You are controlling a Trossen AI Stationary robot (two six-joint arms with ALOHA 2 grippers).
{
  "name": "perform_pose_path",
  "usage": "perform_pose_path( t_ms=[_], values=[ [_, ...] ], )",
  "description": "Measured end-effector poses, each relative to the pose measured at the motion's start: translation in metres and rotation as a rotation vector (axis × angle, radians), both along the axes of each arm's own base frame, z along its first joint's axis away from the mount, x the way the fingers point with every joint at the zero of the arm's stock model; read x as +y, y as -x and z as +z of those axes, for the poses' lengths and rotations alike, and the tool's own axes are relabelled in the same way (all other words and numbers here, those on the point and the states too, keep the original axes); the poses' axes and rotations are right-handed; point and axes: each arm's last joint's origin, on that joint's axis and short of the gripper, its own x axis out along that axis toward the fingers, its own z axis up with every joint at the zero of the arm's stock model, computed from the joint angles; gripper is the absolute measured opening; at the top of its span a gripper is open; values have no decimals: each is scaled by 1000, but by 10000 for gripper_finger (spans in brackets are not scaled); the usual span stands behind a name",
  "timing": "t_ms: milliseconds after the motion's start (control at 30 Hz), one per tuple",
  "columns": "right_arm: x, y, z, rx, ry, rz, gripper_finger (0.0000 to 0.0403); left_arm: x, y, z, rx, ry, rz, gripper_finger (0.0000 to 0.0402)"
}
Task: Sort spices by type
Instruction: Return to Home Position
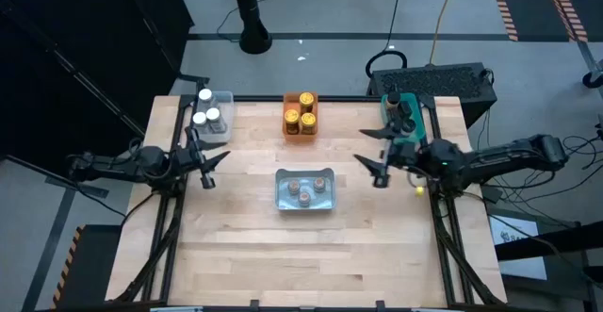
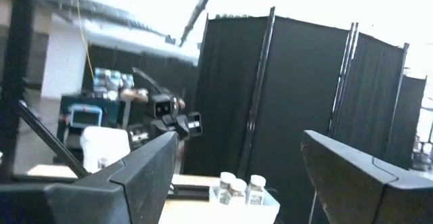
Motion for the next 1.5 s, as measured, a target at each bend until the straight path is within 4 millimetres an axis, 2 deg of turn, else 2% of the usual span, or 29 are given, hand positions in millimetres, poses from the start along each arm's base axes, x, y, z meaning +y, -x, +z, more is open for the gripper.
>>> perform_pose_path(
  t_ms=[200, 333, 500, 567, 700, 800, 967, 1267, 1500],
  values=[
    [2, 44, -18, -69, -51, -5, 298, 2, 15, 6, 34, 80, -19, 116],
    [2, 63, -36, -90, -56, 5, 298, 2, 20, 7, 135, 176, -36, 115],
    [-1, 80, -58, -103, 3, -49, 298, 2, 20, 12, 55, 184, -32, 115],
    [-1, 85, -58, -95, 39, -71, 298, 2, 19, 12, 52, 168, -23, 115],
    [-1, 91, -60, -75, 97, -52, 298, 3, 17, 6, 57, 163, 7, 115],
    [1, 90, -64, -34, 113, 3, 298, 2, 9, -10, 37, 183, 7, 115],
    [5, 93, -58, -115, 163, 134, 298, 1, 0, -37, 1, 199, 4, 115],
    [5, 95, -54, -164, 141, 171, 298, 3, 1, -36, -27, 247, 62, 115],
    [6, 93, -57, -133, 91, 196, 298, 3, 1, -37, -25, 249, 62, 115]
  ],
)
